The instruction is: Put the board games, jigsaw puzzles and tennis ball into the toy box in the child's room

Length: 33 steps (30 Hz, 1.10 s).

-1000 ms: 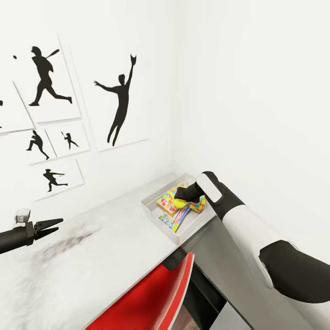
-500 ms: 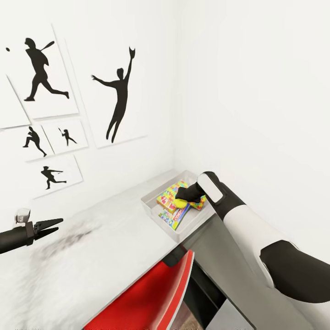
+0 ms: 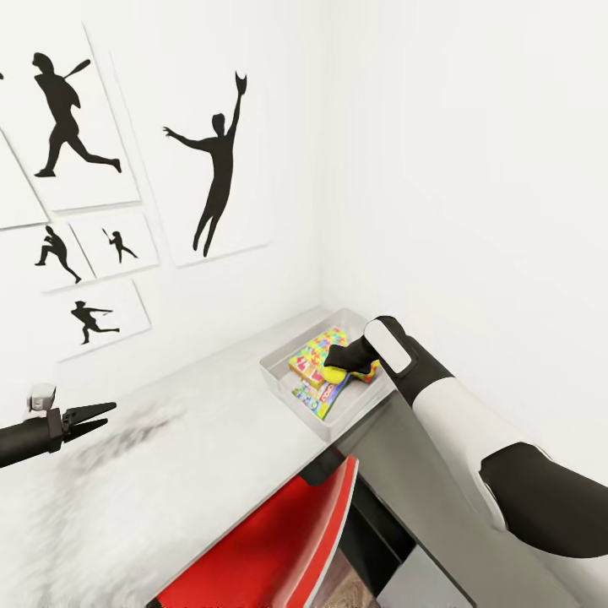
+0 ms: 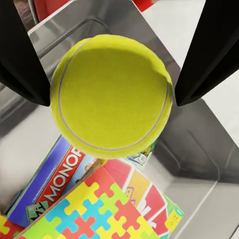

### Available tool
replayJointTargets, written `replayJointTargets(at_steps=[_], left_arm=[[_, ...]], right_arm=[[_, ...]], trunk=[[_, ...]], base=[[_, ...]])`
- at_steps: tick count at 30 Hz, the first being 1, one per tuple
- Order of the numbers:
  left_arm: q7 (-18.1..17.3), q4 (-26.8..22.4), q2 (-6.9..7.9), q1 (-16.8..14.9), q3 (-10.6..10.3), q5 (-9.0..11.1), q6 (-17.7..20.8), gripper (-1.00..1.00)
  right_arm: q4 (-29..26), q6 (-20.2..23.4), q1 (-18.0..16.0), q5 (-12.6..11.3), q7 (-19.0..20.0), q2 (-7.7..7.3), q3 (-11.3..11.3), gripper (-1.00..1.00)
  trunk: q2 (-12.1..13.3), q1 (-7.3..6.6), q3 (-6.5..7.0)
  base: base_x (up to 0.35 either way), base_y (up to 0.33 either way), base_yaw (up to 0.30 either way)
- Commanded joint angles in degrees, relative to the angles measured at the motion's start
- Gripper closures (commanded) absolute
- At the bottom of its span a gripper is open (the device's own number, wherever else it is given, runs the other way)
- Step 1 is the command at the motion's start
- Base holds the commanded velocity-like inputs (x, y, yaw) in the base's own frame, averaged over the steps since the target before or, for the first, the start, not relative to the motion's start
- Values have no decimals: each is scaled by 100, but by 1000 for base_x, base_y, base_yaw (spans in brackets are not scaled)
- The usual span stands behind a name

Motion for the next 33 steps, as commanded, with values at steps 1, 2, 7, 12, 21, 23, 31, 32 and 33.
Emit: replayJointTargets(at_steps=[1, 2, 7, 12, 21, 23, 31, 32, 33], left_arm=[[-26, 1, 1, -6, 4, -14, 21, -100], [-26, 2, 1, -6, 4, -13, 21, -100], [-26, 4, 2, -6, 4, -10, 21, -100], [-26, 5, 8, -6, 4, -9, 21, -100], [-30, 5, 4, -4, 4, -6, 21, -100], [-27, 5, 4, -5, 4, -6, 21, -100], [-26, 5, 8, -6, 4, -9, 21, -100], [-28, 5, 7, -6, 4, -9, 21, -100], [-27, 5, 7, -6, 4, -8, 21, -100]], right_arm=[[-1, 3, -7, -62, -59, -16, 22, 100], [-1, 3, -7, -62, -60, -21, 23, 100], [2, 7, -7, -66, -141, -97, 40, 100], [-1, 17, 9, -70, -201, -126, 52, 100], [1, 28, 33, -70, -214, -134, 62, 100], [1, 33, 36, -70, -215, -133, 62, 100], [1, 31, 37, -70, -215, -138, 63, 100], [0, 30, 37, -70, -215, -139, 63, 100], [-1, 30, 37, -70, -213, -136, 63, 100]], trunk=[[-12, 3, -21], [-12, 3, -30], [-12, 3, -77], [-12, 3, -123], [-12, 3, -207], [-12, 3, -226], [-12, 3, -301], [-12, 3, -310], [-12, 3, -319]], base=[[0, 0, 0], [0, 0, 0], [0, 0, 0], [0, 0, 0], [0, 0, 0], [0, 0, 0], [0, 0, 0], [0, 0, 0], [0, 0, 0]])
